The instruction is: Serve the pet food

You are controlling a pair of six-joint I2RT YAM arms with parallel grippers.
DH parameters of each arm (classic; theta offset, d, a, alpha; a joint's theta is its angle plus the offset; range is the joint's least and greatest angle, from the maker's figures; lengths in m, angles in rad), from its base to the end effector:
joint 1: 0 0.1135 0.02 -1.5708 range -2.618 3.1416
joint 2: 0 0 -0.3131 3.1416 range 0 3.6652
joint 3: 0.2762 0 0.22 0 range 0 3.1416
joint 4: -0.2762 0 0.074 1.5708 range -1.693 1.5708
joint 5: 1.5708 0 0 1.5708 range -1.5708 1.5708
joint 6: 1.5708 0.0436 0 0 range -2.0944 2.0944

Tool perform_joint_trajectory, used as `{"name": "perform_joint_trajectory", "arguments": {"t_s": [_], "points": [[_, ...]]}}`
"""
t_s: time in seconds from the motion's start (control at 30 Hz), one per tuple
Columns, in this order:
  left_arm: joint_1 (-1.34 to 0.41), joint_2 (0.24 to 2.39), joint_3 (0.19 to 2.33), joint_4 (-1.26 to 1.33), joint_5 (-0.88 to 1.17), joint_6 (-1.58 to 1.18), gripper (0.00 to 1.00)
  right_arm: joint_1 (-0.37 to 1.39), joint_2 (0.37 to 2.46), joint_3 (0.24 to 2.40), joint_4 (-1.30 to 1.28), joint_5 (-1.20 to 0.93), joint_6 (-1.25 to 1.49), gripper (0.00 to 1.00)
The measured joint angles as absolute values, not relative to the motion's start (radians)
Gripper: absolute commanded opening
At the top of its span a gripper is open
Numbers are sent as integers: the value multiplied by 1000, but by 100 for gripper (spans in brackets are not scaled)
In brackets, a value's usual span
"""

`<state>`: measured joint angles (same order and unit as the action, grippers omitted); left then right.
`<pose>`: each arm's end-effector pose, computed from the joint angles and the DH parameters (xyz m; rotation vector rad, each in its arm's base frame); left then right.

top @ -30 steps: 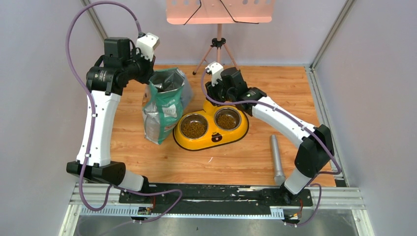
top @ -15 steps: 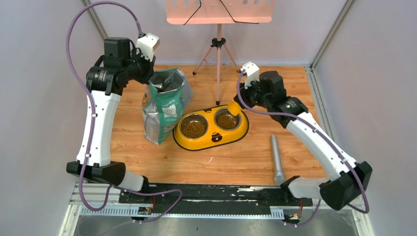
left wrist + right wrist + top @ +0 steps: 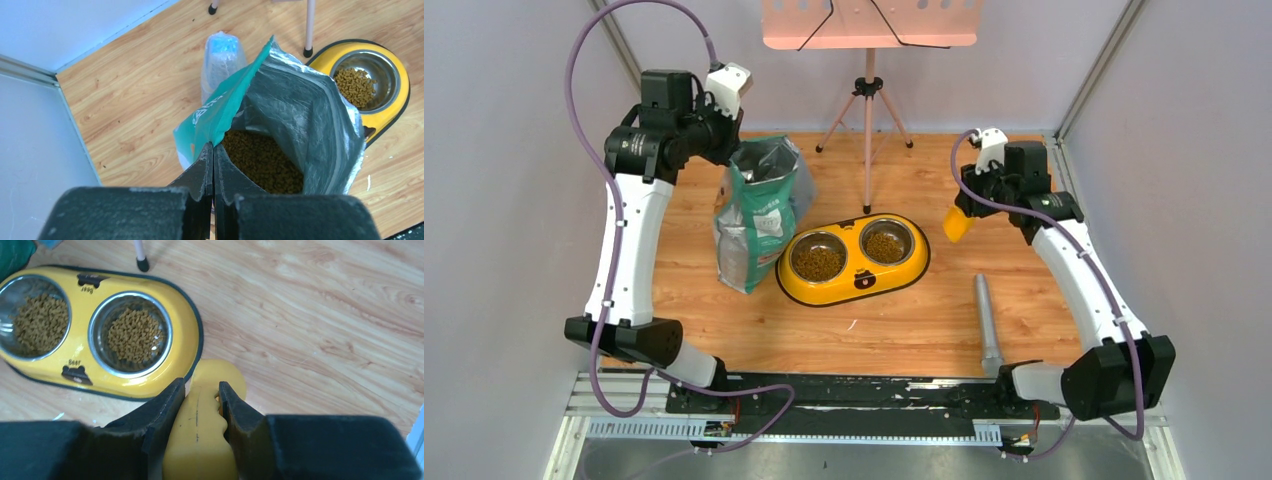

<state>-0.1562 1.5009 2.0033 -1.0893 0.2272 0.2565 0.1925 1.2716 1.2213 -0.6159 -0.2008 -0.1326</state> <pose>0.2471 -0.0489 0.5158 0.5672 2.0702 -0.1866 0.2279 0.0533 0.3898 -0.4688 2.1838 0.2571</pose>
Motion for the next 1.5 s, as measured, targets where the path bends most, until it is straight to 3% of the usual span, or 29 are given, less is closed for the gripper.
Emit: {"name": "perform_joint_trajectory", "arguments": {"t_s": [0.23,0.53,0.73,0.97,1.5], "points": [[-156,1514,2006,-1085,243,257,0,134,1391,1355,-809,-388,-223,0],[-156,1515,2006,-1085,254,259,0,70,1764,1660,-1177,-678,-322,0],[-156,1515,2006,-1085,254,260,0,72,1724,1459,-1144,-818,-144,0],[-156,1515,2006,-1087,253,259,0,40,1454,1072,-929,-930,184,4],[-156,1522,2006,-1083,257,255,0,27,1607,911,-681,-885,281,11]]}}
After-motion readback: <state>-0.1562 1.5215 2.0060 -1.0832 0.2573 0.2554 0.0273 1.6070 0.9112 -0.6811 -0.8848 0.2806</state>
